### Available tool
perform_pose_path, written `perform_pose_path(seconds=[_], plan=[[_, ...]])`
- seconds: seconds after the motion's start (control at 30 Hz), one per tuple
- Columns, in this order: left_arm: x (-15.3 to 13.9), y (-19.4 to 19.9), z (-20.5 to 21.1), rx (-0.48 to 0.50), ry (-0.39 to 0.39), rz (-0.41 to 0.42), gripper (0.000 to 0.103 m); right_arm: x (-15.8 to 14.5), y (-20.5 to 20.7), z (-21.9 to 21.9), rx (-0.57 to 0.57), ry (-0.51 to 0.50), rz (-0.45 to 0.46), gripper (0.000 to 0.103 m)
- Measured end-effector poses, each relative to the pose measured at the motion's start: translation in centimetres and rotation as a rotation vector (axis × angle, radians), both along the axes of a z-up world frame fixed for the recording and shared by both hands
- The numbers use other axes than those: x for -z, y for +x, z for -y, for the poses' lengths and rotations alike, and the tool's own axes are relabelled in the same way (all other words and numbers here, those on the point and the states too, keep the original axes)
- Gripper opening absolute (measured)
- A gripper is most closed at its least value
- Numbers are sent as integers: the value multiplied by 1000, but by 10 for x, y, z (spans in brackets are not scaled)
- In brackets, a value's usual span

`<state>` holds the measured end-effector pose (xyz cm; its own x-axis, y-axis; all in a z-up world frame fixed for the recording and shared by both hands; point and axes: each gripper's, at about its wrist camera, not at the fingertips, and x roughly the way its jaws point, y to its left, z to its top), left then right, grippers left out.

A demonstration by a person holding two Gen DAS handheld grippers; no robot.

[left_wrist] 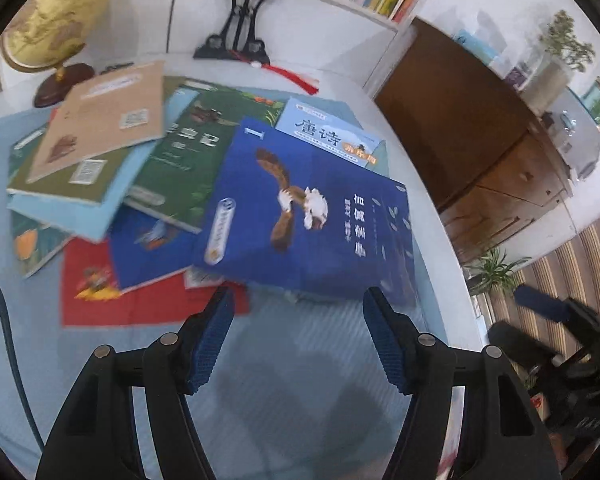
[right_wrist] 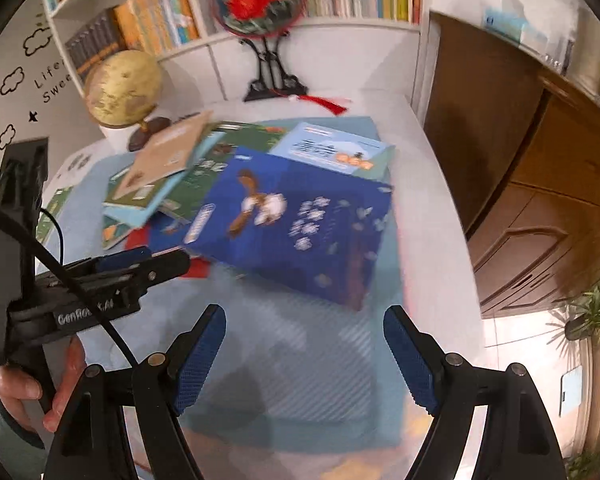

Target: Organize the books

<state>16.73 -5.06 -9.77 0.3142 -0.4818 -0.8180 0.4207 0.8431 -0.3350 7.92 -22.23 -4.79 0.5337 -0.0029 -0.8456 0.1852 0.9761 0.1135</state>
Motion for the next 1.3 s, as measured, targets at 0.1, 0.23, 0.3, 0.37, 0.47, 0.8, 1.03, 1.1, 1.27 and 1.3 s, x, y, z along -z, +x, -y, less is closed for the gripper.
perform_pose_path(seconds=[0.1,0.23,0.3,0.37,0.47,0.8,1.03,1.1,1.27,1.3], plan=[[13,15,20,-27,-8,-69,64,1,19,25,-9,13,10,80],[13,12,26,-63,-2,-68,64,13,48,42,-42,50,-8,77],[17,10,24,-101,21,-67,64,22,66,47,-83,62,-19,66],[25,6,16,-161,0,-106,61,34,86,50,-123,39,-42,59],[35,-3,9,-211,-68,-169,37,50,117,57,-199,32,-63,57],[63,-39,32,-513,-84,-202,36,85,188,64,-465,-21,-85,57],[70,-51,36,-654,-167,-181,36,99,181,55,-647,5,-139,57],[69,-60,29,-689,-170,-186,37,99,164,49,-720,32,-157,57],[70,-101,-5,-781,-210,-219,36,103,117,41,-839,65,-181,57],[69,-105,-6,-784,-209,-223,37,104,110,42,-836,69,-183,57]])
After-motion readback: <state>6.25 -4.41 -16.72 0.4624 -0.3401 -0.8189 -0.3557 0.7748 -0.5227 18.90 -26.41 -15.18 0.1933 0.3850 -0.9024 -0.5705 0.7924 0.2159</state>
